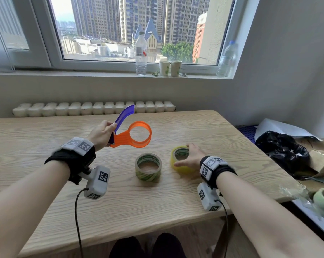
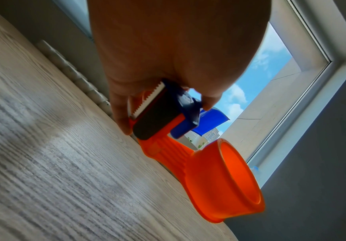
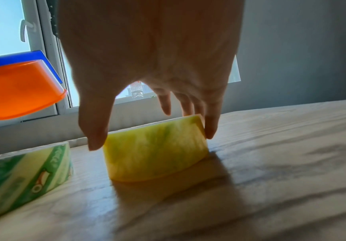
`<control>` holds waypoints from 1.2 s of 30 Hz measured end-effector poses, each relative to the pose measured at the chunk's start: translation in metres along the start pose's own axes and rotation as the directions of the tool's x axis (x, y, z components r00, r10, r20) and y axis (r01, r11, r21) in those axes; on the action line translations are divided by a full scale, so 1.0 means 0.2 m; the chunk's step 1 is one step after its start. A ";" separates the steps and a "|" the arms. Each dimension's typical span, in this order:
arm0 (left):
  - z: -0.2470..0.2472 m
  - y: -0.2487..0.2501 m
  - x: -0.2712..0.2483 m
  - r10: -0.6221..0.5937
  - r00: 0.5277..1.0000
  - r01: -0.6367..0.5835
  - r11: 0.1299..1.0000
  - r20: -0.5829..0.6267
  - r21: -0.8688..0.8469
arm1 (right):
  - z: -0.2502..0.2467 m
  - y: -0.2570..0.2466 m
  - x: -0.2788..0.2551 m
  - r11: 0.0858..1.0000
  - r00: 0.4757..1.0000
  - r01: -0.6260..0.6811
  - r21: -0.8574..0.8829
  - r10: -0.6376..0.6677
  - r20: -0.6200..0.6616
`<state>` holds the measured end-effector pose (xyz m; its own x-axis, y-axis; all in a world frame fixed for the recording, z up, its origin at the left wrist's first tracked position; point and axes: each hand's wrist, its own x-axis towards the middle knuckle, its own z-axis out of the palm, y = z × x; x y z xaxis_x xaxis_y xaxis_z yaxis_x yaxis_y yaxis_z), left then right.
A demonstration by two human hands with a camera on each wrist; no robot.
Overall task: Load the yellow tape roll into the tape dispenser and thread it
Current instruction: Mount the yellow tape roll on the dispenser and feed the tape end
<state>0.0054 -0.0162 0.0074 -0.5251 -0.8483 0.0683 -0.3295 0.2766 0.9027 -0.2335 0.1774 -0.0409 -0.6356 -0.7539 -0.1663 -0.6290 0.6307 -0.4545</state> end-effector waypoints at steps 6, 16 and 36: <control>-0.03 0.02 -0.02 0.009 1.000 -0.010 0.999 0.013 0.054 | -0.10 -0.06 -0.01 0.973 0.978 0.114 0.200 -0.075 -0.193; -0.05 0.08 -0.04 0.068 0.998 -0.066 0.986 -0.010 0.155 | -0.26 -0.45 -0.13 0.822 0.868 0.468 0.324 -0.358 -0.345; -0.06 0.11 -0.07 0.212 0.977 -0.215 0.965 0.039 0.148 | -0.05 -0.62 -0.16 0.761 0.733 0.645 0.071 -0.591 -0.337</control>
<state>0.0146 -0.0027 0.0308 -0.6131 -0.7522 0.2414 -0.3209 0.5164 0.7940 -0.1393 0.1245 0.0293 -0.2453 -0.8632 0.4412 -0.8567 -0.0200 -0.5154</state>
